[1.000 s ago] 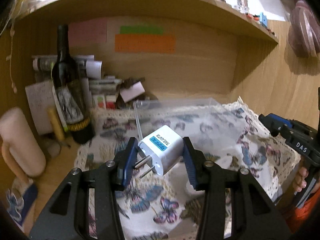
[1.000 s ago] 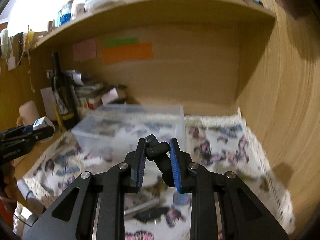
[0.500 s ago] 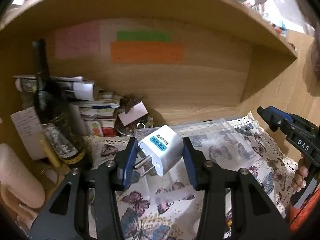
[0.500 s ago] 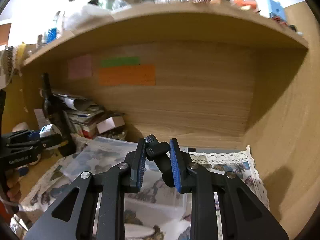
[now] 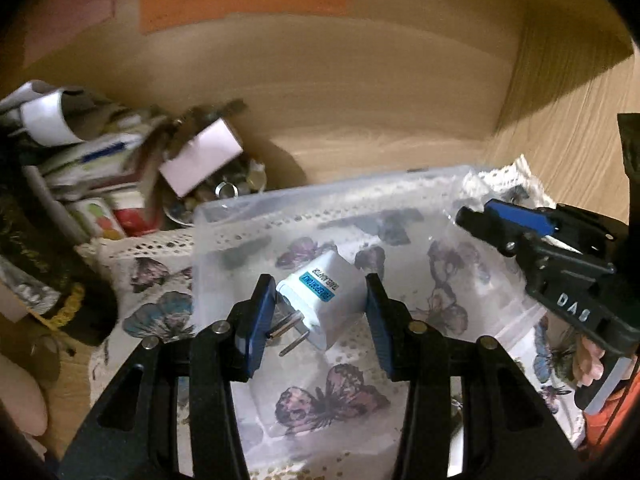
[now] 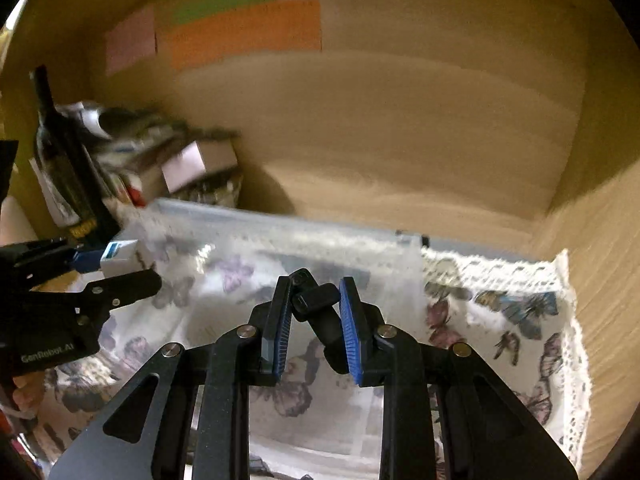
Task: Organize rigid objects
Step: 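Carry both items into the clear box and open both tools to release them, then grasp the white handheld device with the left tool while the right tool grasps the black USB adapter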
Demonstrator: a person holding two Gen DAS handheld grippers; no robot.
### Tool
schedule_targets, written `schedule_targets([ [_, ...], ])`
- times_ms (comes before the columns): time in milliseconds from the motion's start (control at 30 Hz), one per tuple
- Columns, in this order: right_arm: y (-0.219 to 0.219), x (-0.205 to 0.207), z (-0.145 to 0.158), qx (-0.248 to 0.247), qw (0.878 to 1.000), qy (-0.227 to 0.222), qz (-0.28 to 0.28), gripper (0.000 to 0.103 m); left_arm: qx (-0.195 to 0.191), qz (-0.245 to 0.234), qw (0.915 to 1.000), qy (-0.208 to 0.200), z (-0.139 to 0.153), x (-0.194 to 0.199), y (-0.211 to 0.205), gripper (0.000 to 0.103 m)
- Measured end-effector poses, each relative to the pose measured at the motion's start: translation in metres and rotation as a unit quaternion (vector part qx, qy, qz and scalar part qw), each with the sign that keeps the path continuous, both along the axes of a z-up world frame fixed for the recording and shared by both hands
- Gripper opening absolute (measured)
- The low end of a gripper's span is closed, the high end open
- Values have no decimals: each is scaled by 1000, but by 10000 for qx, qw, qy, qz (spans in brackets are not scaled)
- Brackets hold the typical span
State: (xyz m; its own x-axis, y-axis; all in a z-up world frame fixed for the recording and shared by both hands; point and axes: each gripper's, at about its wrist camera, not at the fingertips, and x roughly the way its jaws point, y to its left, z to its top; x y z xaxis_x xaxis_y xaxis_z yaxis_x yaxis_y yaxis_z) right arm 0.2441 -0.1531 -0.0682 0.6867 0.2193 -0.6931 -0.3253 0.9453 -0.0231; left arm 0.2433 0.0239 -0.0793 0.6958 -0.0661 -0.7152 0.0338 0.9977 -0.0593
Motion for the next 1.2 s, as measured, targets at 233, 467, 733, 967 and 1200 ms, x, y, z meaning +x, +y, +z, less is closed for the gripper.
schedule_targets([
  [233, 9, 7, -20, -285, 9993, 237, 54, 22, 205, -48, 9996, 181, -13, 13, -8, 45],
  [467, 12, 0, -13, -355, 9992, 151, 92, 22, 288, -36, 9996, -24, 0, 2, -11, 45],
  [733, 7, -36, 27, -235, 9988, -420, 46, 42, 274, 39, 9986, -448, 29, -28, -9, 61],
  [967, -8, -82, 52, -72, 9955, -937, -140, 60, 122, 290, 9966, -765, 44, -72, -1, 89],
  [1200, -28, -123, 44, -82, 9935, -1061, -405, 65, 143, 529, 9961, -692, 27, -110, -11, 98],
])
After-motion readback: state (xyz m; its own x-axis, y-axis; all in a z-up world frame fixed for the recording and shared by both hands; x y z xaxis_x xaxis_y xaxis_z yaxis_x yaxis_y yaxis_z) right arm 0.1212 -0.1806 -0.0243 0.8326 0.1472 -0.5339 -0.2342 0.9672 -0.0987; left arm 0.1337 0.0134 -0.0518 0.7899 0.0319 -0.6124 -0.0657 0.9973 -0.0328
